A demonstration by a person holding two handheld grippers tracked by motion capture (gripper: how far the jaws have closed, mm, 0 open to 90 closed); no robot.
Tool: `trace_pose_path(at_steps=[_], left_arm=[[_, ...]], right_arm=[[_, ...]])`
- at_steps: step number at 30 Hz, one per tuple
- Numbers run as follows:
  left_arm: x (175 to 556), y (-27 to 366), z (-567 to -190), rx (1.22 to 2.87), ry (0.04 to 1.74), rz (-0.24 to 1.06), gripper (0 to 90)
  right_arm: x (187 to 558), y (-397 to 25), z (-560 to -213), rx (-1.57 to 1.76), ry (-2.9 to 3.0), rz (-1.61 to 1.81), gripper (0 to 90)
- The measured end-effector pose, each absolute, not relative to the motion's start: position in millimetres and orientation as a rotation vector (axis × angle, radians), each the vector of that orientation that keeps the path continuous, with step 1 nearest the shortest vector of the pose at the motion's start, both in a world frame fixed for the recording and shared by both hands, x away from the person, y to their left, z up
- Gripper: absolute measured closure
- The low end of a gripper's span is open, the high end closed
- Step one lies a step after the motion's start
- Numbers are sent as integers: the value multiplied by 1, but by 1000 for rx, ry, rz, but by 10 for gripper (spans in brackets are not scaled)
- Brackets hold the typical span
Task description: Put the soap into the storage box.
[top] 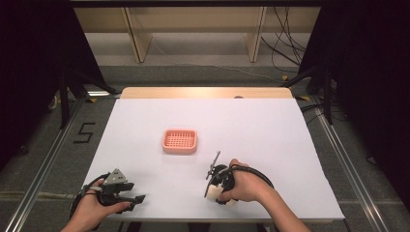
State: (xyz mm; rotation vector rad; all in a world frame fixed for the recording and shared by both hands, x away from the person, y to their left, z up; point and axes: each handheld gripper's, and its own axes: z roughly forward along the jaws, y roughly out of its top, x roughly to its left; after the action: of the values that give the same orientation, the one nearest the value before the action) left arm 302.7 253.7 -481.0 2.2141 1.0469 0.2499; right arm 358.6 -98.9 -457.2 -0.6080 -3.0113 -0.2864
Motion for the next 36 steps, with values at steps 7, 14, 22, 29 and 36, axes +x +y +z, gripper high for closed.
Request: trace_pose_path(at_steps=[7,14,22,29,36], left_arm=[[303,254,-481,2217,1048,246,343],[303,254,-481,2216,1049,258,342],[303,254,-481,2217,1047,249,342],[303,254,-481,2217,1056,263,343],[303,255,-481,2209,1050,263,343]], right_arm=[[359,-97,-458,-616,-3010,-270,487],[359,-90,-457,-655,-3021,-185,494],[364,-88,-458,-575,-3053,-141,499],[359,-90,-457,-588,-3048,-210,503],[356,-93,-457,-615,-3030,-263,504]])
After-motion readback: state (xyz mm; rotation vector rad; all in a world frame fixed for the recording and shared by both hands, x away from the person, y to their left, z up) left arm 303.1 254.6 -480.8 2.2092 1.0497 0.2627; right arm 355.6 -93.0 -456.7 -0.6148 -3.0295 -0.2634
